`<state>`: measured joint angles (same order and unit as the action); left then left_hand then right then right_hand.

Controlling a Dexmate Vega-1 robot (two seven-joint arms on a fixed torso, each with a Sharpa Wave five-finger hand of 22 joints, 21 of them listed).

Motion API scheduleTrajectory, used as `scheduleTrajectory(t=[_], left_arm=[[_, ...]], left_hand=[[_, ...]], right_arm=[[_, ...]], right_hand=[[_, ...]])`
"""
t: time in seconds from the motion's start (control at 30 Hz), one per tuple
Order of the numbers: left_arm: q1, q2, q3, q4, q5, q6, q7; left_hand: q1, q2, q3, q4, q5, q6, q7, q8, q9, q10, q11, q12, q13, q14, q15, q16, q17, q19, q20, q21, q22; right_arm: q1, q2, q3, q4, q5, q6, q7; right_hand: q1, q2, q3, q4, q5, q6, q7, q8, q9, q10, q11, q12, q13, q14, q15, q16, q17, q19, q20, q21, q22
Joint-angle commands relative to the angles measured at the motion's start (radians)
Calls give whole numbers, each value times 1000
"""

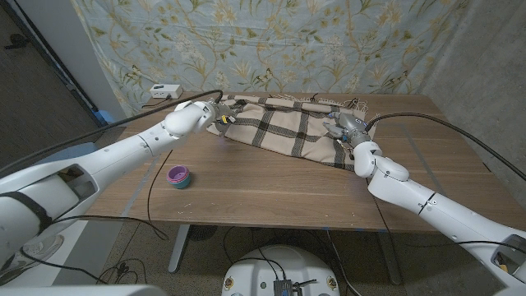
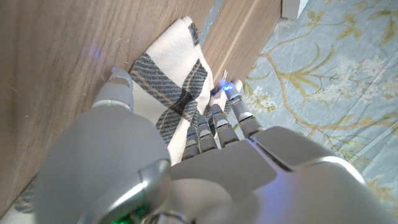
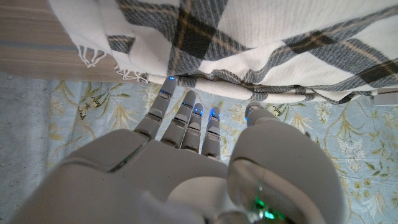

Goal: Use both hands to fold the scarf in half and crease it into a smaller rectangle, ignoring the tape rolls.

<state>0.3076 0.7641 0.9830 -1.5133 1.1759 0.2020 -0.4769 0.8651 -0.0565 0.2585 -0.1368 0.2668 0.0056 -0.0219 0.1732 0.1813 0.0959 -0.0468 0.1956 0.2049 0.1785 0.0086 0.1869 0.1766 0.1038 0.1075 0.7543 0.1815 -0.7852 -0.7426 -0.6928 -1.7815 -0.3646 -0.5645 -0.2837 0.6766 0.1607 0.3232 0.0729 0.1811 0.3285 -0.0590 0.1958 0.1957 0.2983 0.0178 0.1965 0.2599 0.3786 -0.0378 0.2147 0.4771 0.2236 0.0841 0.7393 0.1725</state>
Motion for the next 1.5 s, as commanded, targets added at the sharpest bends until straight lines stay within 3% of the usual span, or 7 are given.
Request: scheduleTrajectory(t=[0.03,0.4,0.5,0.8,1.23,1.43,1.5], left_arm=[[21,-46,18,79,50,-39,106],[5,-78,75,146,123,-20,152],[15,-82,106,175,210,33,258],[38,-142,134,332,242,153,517],[-27,-285,194,579,52,161,564],[-95,-303,216,626,-105,19,435],[-111,-307,237,634,-115,12,412]], left_hand=[[4,-5,-4,-1,10,-9,6,7,4,-5,6,6,-1,8,2,6,3,4,4,-2,2],[19,7,-1,-3,19,-14,10,10,4,-3,5,10,0,11,-2,8,4,9,3,-6,2],[156,96,64,-37,21,3,18,23,4,16,-2,22,-1,45,-24,18,5,46,-7,0,4],[335,181,140,-48,-36,58,-3,31,5,87,-35,44,-1,128,-74,34,6,121,-30,35,9],[340,199,167,-29,-65,164,-51,51,6,213,-65,78,-2,257,-105,56,7,213,-48,97,15],[258,152,154,-9,-84,357,-78,82,6,398,-112,114,-4,386,-151,59,6,245,-62,160,19],[233,165,163,-7,-87,462,-87,99,6,553,-132,155,-1,467,-200,79,12,230,-62,181,21]], right_arm=[[-14,-8,12,-4,10,-2,-16],[-10,-7,12,10,14,13,-22],[-13,-9,14,11,17,18,-24],[-25,-18,21,2,18,12,-29],[-1,-21,-1,-4,-1,-7,8],[1,-21,-2,-8,-8,-19,10],[-1,-24,1,-11,-7,-19,10]], right_hand=[[-3,7,7,0,3,1,4,3,1,6,-4,8,2,15,0,5,0,13,0,-1,1],[-3,8,11,-3,3,3,5,4,0,12,-3,10,1,17,-4,7,-3,16,0,-4,1],[-4,9,12,-3,3,4,6,4,0,13,-3,10,0,18,-4,8,-4,17,0,-5,1],[-6,9,15,-5,3,9,9,5,0,18,-3,12,-2,23,-4,12,-5,19,0,-8,1],[-11,5,17,-8,2,10,11,5,0,15,-1,10,-4,12,-3,10,-8,18,-1,-15,1],[-15,3,15,-8,1,9,10,4,0,10,-1,8,-5,8,-2,11,-8,16,-1,-18,1],[-15,3,16,-9,1,9,11,4,0,10,-2,8,-5,7,-3,11,-8,15,-1,-18,1]])
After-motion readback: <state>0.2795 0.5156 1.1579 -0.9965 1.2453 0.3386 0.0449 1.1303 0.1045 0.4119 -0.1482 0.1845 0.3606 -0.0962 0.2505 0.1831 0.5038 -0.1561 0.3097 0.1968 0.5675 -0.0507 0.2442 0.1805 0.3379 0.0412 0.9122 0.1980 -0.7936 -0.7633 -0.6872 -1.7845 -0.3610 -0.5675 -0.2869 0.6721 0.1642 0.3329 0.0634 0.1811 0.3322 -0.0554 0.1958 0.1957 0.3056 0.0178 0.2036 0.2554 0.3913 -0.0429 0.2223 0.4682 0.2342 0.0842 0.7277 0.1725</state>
